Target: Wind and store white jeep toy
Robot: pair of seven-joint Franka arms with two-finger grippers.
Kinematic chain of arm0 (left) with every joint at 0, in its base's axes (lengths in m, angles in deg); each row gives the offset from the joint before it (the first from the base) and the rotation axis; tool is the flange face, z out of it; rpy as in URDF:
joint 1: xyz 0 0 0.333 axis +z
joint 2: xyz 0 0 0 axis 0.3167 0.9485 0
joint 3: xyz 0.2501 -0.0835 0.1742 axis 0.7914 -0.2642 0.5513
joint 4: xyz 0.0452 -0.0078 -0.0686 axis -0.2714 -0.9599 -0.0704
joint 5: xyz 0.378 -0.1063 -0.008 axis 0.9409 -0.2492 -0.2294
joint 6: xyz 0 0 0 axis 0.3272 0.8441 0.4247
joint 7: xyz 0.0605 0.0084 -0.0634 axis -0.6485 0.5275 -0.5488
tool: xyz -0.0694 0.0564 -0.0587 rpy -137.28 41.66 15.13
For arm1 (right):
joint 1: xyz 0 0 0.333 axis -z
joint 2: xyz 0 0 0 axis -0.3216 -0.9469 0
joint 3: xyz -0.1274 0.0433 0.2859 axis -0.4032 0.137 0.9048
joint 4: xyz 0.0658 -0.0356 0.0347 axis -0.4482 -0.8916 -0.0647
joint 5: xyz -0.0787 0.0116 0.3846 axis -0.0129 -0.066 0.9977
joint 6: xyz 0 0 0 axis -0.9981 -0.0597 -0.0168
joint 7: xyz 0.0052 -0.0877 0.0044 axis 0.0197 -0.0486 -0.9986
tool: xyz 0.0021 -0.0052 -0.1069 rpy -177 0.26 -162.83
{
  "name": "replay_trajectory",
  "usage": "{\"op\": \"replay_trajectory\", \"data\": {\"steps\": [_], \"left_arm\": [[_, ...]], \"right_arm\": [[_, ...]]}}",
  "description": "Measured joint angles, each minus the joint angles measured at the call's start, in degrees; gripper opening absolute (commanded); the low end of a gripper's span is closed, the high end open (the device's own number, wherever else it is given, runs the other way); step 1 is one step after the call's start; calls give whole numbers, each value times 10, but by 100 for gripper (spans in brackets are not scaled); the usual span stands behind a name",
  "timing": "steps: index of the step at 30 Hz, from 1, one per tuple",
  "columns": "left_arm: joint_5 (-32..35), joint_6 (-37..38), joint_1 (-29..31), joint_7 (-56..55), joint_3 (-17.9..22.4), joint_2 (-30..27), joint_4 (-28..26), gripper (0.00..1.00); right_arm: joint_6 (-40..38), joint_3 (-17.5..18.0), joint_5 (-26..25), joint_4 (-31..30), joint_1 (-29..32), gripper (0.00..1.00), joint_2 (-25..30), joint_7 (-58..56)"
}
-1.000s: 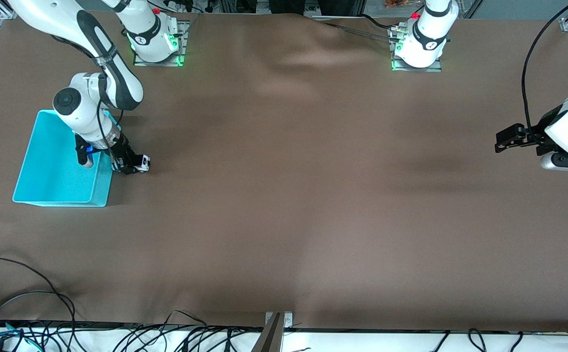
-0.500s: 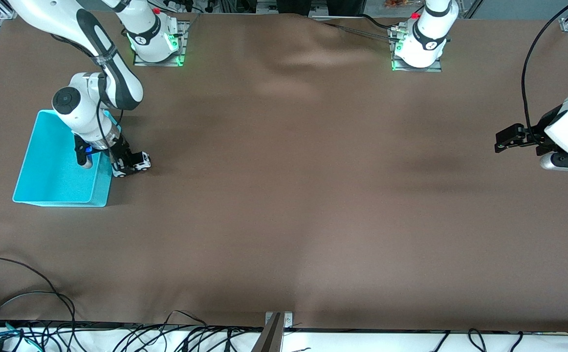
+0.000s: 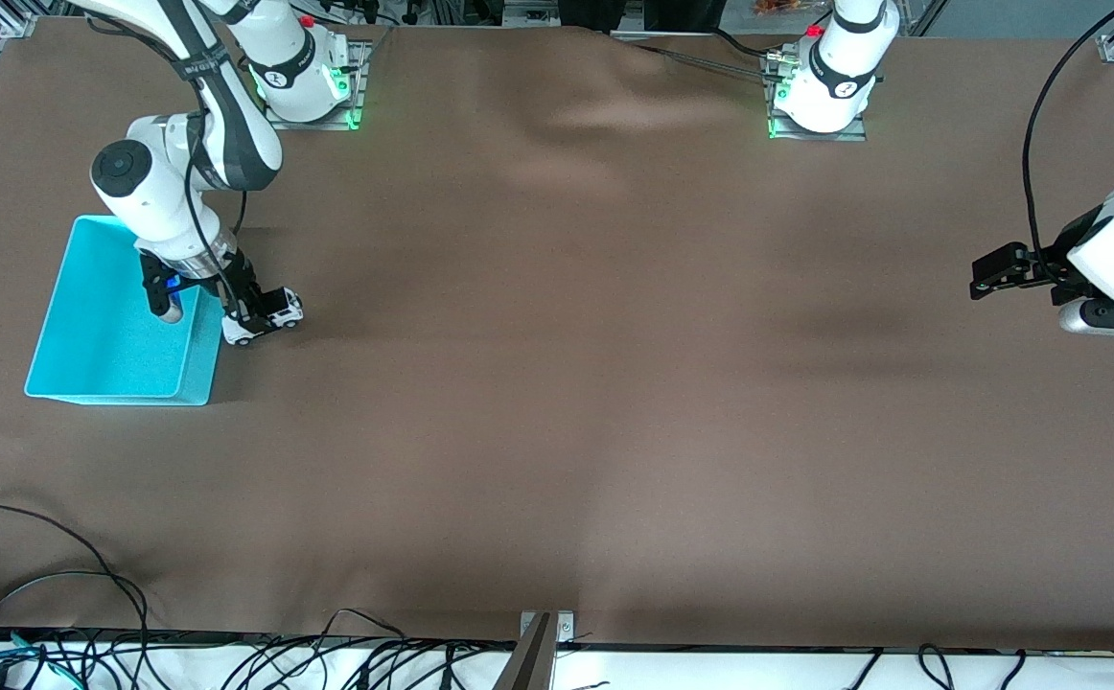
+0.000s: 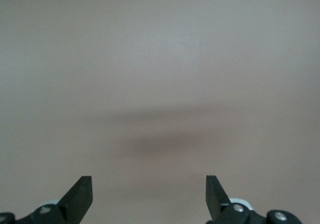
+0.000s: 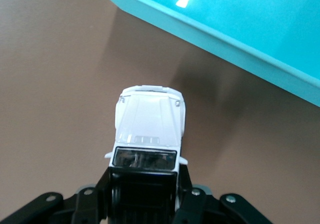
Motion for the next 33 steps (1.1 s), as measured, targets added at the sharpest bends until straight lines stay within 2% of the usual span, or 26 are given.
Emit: {"op": "replay_trajectory", "data": {"steps": [8,17,22,27,33], "left_arm": [[0,0,0,0,0,0,0,100],[0,0,-1,0,0,0,0,100],[0,0,-1,0,0,0,0,100],[0,0,-1,0,0,0,0,100],[0,0,-1,0,0,-1,0,100]], "right_arm": [[-88,7,0,45,0,0,28,-43],[-214,7,0,92,8,0,45,-197],[-257,0,0,102,26,0,48,-273],[-270,-29,-1,102,34,0,48,-339],[-277,-90,-7,102,38,0,48,-444]]}}
